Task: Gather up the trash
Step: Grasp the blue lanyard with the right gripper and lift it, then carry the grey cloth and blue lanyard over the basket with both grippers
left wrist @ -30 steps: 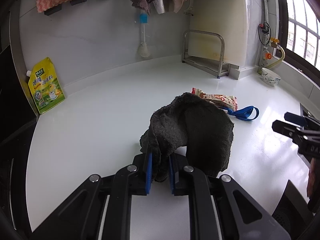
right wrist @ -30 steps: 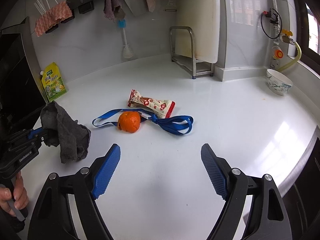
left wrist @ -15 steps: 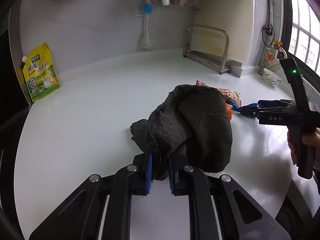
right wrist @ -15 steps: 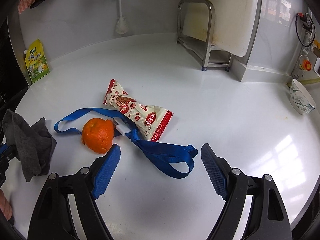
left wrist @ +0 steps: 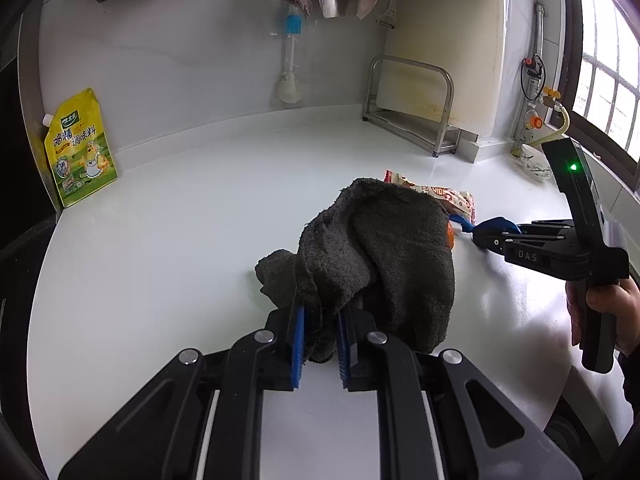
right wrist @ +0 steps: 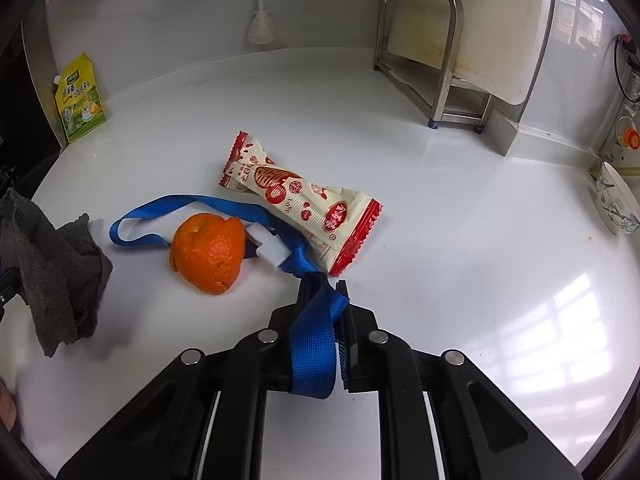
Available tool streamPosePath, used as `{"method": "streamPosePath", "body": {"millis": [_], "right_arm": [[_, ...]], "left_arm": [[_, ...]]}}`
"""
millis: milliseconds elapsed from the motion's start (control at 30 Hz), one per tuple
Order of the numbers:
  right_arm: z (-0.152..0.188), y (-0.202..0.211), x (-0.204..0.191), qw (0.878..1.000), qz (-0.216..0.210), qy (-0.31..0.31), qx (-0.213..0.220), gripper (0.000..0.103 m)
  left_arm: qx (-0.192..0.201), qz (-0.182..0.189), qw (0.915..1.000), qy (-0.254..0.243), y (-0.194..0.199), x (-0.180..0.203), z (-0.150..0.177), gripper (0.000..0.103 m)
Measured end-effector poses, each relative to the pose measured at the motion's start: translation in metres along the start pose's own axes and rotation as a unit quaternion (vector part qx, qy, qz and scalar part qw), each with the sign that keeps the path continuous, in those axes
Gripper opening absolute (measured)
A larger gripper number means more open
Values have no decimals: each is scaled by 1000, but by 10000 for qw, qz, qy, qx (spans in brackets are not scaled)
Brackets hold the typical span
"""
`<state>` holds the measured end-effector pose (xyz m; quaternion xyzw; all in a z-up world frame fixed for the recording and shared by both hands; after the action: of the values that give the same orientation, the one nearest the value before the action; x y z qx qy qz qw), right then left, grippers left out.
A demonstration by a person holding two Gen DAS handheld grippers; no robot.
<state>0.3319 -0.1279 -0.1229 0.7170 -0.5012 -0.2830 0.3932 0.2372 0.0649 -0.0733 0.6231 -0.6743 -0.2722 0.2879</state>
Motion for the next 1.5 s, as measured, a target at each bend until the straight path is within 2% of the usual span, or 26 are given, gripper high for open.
{"method": "streamPosePath", "body": {"millis": [233,500,633,933,1300,1500], "right_arm": [[36,32,-5,9972,-229,-660,263,9],[92,69,-17,9903,-350,-1290,391,8],[106,89,-18,9888,-67,-1383,561,8],[105,127,16,9768,223,-1929,906,8],[53,177,12,9802,393,-1469,1272,8],[50,206,-3,9778,310,-1387,1538,8]], "left_arm": [[84,49,9999,-57,18,10,3,13],[12,94,9999,-48,36,14,23,13],[-1,116,9999,-53,47,17,33,13],[14,150,9997,-166,66,25,46,13],[119,243,9993,-244,81,33,44,13],[269,309,9988,-253,94,35,38,13]]}}
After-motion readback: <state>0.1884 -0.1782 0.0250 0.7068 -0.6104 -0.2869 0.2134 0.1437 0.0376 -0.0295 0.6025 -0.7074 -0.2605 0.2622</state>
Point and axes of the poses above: each gripper's, at about its wrist camera, not at the fingertips, and y roughly against the way its jaws point, x to its right, z to its underside, the point moved 7 cm from there along -y, roughly the way its jaws point, and after that the axes turned 6 degrees about -x, right-handed, at the moved point
